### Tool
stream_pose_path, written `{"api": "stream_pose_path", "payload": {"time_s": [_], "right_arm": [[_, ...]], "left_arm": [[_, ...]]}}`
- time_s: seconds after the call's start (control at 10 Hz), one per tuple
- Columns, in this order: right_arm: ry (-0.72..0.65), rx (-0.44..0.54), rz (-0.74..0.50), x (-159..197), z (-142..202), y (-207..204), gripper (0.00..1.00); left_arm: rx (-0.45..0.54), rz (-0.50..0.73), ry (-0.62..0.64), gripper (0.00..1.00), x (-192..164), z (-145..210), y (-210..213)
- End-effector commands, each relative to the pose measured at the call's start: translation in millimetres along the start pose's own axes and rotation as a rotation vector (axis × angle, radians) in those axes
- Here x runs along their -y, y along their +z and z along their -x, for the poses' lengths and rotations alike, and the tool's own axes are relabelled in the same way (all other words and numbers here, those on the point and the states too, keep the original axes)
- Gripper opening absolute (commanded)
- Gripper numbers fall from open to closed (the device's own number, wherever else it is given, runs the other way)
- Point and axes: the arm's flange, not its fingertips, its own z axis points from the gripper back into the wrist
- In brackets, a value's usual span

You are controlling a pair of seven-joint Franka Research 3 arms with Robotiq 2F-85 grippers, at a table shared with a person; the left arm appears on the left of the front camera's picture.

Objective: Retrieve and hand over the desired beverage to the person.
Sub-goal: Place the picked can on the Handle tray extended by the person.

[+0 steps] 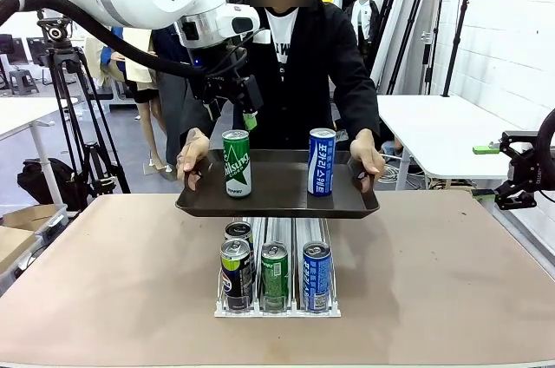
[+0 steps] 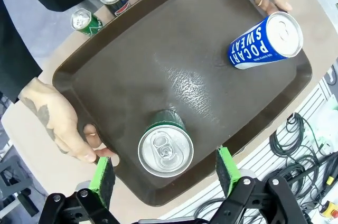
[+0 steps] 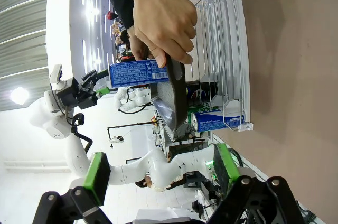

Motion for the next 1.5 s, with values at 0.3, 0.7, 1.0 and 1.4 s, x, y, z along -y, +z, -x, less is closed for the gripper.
{"api": "stream_pose_path", "payload": {"time_s": [0.3, 0.7, 1.0, 1.4], "right_arm": [[0.002, 0.0, 0.0, -0.7, -0.6, -0.2, 1.0], [0.002, 0.0, 0.0, -0.7, -0.6, -0.2, 1.0], [0.002, 0.0, 0.0, -0.7, -0.6, -0.2, 1.0], [0.002, 0.0, 0.0, -0.7, -0.6, -0.2, 1.0]], "left_arm": [[0.002, 0.0, -0.003, 1.0, 0.6, 0.2, 1.3], [0.002, 0.0, -0.003, 1.0, 0.6, 0.2, 1.3], [0.002, 0.0, -0.003, 1.0, 0.6, 0.2, 1.3], [0.002, 0.0, -0.003, 1.0, 0.6, 0.2, 1.3]]}}
